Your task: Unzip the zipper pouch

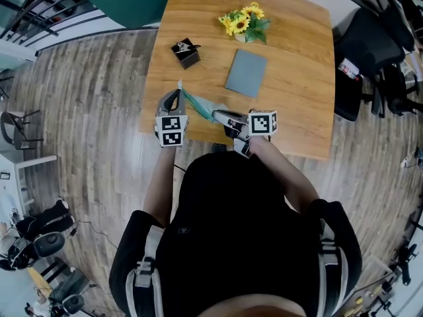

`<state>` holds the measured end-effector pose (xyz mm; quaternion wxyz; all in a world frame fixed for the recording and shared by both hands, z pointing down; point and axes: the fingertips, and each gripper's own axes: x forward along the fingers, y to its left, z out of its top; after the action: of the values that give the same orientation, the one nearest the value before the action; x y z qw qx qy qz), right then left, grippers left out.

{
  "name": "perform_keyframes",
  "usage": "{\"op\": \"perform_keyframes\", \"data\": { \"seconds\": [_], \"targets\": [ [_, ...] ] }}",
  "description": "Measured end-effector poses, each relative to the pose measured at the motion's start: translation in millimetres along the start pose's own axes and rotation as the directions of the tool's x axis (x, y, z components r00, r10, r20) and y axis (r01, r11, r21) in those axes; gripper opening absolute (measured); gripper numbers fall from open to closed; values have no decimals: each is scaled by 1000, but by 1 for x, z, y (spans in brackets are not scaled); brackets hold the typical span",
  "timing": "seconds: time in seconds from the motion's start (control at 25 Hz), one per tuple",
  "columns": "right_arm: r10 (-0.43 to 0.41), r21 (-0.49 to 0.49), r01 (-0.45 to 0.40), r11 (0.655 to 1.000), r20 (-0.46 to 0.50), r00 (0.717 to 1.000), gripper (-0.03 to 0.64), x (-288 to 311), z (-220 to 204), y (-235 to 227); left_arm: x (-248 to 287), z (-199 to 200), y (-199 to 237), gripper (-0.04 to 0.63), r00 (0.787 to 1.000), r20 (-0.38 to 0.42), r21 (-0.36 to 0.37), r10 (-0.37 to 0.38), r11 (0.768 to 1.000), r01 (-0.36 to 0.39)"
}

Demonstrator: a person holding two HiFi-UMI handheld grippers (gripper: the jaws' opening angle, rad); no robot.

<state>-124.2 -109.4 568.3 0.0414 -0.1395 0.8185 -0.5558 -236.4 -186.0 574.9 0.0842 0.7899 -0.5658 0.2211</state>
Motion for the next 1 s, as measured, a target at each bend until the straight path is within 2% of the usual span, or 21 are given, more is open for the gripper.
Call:
{"op": "perform_keyframes", "data": {
  "seconds": [0.4, 0.64, 1.0],
  "targets": [
    [-8, -6, 9, 1000, 4, 1000, 8, 1, 1, -1, 4, -5, 2, 12, 1000, -9, 0, -11, 1000, 11],
    [-8, -3, 8, 1000, 10, 1000, 8, 5, 1, -2, 7, -14, 8, 41, 1000, -27, -12, -15, 1000, 14],
    [-16, 1, 16, 1000, 17, 1000, 8, 6, 0, -7, 4, -14, 18, 57, 1000, -11, -33, 0, 999, 0]
  ]
}}
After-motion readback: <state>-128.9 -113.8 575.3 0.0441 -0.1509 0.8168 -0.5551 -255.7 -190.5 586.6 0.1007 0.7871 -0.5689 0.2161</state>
